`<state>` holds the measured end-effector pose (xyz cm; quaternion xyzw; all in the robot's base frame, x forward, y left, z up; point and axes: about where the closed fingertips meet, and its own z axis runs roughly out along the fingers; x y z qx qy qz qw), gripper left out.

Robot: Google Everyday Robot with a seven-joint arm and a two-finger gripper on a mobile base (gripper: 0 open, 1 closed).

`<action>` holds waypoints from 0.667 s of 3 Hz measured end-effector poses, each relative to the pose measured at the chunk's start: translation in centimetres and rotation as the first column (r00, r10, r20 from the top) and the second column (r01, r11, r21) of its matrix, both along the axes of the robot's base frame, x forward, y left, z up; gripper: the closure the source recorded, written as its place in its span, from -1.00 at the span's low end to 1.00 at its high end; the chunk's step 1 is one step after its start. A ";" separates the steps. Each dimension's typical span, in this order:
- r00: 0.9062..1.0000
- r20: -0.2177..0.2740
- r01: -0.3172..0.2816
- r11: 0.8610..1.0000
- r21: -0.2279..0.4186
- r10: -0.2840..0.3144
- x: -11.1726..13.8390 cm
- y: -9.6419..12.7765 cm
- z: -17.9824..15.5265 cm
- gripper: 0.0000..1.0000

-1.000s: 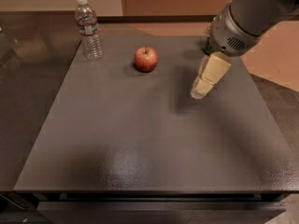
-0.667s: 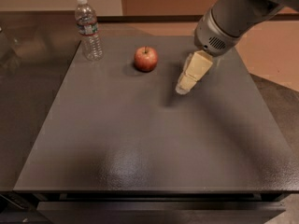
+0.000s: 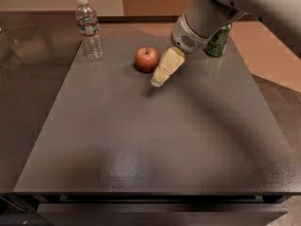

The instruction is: Pick apple

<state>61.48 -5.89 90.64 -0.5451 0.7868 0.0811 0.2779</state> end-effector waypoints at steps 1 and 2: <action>1.000 -0.015 0.022 0.999 0.035 -0.021 2.5 2.1 -0.9 -1.00; 0.998 -0.038 0.042 0.997 0.059 -0.040 4.8 3.6 -2.0 -1.00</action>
Offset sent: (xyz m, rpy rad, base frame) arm 0.0769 0.0506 -0.0301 0.0930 0.0602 -0.0714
